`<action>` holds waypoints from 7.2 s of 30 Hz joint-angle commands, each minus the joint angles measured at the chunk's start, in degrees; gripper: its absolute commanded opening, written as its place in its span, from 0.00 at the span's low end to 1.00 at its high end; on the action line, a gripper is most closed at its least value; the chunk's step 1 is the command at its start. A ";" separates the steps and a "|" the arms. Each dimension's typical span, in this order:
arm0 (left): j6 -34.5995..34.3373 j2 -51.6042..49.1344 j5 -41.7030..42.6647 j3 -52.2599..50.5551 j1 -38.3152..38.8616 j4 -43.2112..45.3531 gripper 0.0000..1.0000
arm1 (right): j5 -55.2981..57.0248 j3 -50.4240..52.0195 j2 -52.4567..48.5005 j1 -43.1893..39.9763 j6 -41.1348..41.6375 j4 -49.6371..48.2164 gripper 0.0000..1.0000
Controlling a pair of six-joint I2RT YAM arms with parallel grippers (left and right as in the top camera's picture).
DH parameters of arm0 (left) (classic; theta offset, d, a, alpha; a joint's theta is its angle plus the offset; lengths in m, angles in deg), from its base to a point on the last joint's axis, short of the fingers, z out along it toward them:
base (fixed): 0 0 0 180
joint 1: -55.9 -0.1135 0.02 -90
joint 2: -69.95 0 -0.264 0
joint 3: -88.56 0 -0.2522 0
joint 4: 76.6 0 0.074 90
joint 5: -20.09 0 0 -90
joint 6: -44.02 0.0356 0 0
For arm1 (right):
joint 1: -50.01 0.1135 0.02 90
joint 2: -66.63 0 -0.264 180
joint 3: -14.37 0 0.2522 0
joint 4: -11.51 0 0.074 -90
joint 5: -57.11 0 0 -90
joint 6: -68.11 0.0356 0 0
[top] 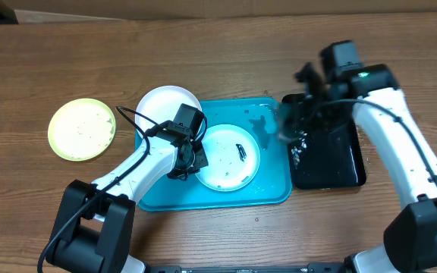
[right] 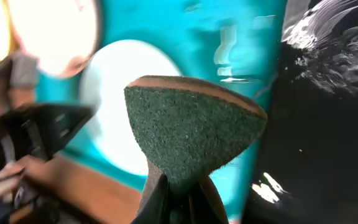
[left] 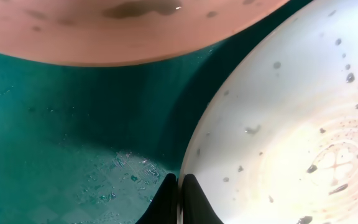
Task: Clean dirty plates on tray and stack at the side
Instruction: 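Lift the sponge with right gripper and bring it over the plate, then scrub the held plate surface with the sponge in right gripper, then drop the sponge into the black tray and raise right arm aside, then lift the plate with left gripper and carry it toward the black tray, then hold the plate tilted over the black tray with left gripper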
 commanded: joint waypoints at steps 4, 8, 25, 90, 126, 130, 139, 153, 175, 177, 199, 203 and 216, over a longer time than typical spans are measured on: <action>1.14 -0.66 0.28 0.52 -0.31 0.13 0.04 | 2.69 -0.94 0.07 12.66 0.46 -4.57 0.04; 1.31 -0.66 0.28 0.52 -0.31 0.02 0.04 | 17.05 -0.70 -2.43 19.02 3.87 -6.36 0.04; 1.51 -0.68 0.28 0.52 -0.31 -0.20 0.04 | 28.13 -0.63 -15.65 23.87 7.58 -11.08 0.04; 2.19 -0.68 0.28 0.52 -0.31 0.00 0.04 | 24.83 1.29 -10.93 -9.01 -1.07 2.67 0.04; 3.23 -2.49 1.81 0.55 -0.37 0.74 0.11 | 26.29 -5.25 -10.99 -26.45 3.63 -3.43 1.00; 3.39 -2.49 1.86 0.72 -0.37 0.68 0.08 | 26.29 -5.25 -10.99 -28.30 3.63 -4.09 1.00; 8.11 -2.49 4.07 7.21 -0.37 -4.92 0.04 | 26.27 -5.25 -10.99 -28.59 3.63 -6.67 1.00; 8.41 -2.49 -3.32 25.53 -0.09 -15.10 0.04 | 26.27 -5.25 -10.99 -28.59 3.63 -6.86 1.00; 8.35 -2.54 -12.57 29.90 16.17 2.97 0.04 | 26.27 -5.25 -10.99 -28.59 3.63 -6.86 1.00; 8.37 -2.56 -14.05 29.90 17.73 3.93 0.04 | 26.27 -5.25 -10.99 -28.59 3.63 -6.88 1.00; 14.53 -4.39 -26.18 29.90 26.56 10.38 0.04 | 26.27 -5.25 -10.99 -28.59 3.63 -6.88 1.00; 18.53 -4.42 -31.06 29.88 29.14 12.07 0.04 | 26.27 -5.25 -10.99 -28.59 3.63 -6.88 1.00; 31.21 -4.42 -48.65 29.90 39.45 15.17 0.04 | 26.27 -5.25 -10.99 -28.59 3.63 -6.88 1.00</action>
